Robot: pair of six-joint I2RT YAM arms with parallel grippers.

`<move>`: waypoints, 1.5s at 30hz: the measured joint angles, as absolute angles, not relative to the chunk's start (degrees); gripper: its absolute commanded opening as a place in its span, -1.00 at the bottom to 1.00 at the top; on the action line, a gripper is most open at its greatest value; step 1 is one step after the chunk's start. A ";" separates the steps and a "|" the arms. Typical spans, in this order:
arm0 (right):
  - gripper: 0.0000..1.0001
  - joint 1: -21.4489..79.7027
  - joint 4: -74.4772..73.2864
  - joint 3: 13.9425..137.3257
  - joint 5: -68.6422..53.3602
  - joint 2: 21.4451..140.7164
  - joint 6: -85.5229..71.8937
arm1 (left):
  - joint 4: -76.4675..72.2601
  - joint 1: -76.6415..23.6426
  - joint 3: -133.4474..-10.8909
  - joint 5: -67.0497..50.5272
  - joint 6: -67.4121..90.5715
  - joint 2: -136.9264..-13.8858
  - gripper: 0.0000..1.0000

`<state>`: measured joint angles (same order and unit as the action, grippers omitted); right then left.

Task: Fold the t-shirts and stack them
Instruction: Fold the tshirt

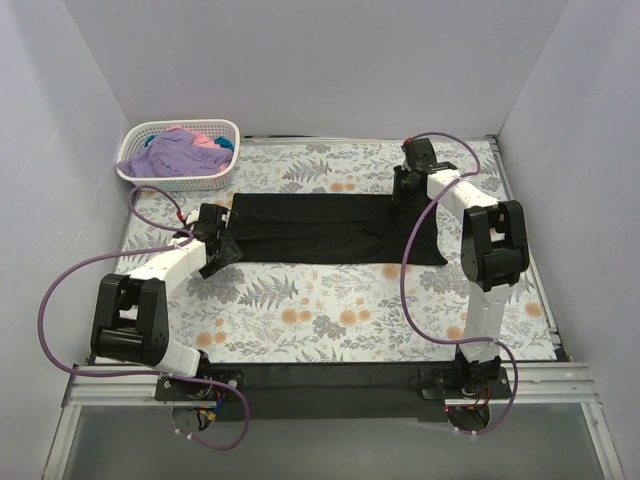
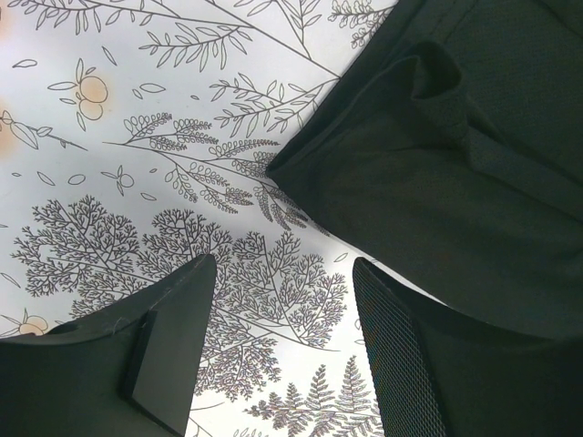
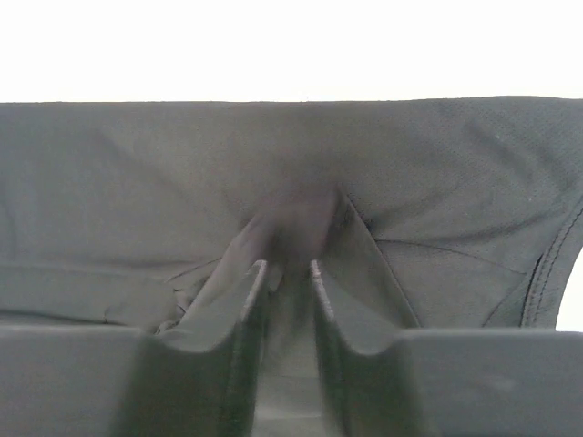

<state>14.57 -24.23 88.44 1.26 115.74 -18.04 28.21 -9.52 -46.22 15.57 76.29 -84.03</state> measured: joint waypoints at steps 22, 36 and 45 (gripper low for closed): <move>-0.27 4.80 -9.93 49.91 -16.58 89.97 -19.27 | 30.48 -9.52 -62.96 10.83 81.73 -95.77 -0.31; -0.27 3.60 -6.98 47.07 -20.34 87.35 -18.41 | 27.79 -9.56 -62.59 9.02 89.65 -97.73 0.11; -0.27 2.15 -6.85 45.50 -21.39 85.86 -17.76 | 26.79 -9.47 -66.72 7.88 93.12 -104.55 -0.09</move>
<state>2.15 -6.85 45.50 -21.39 85.86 -17.76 26.79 -9.47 -66.72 7.88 93.12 -104.55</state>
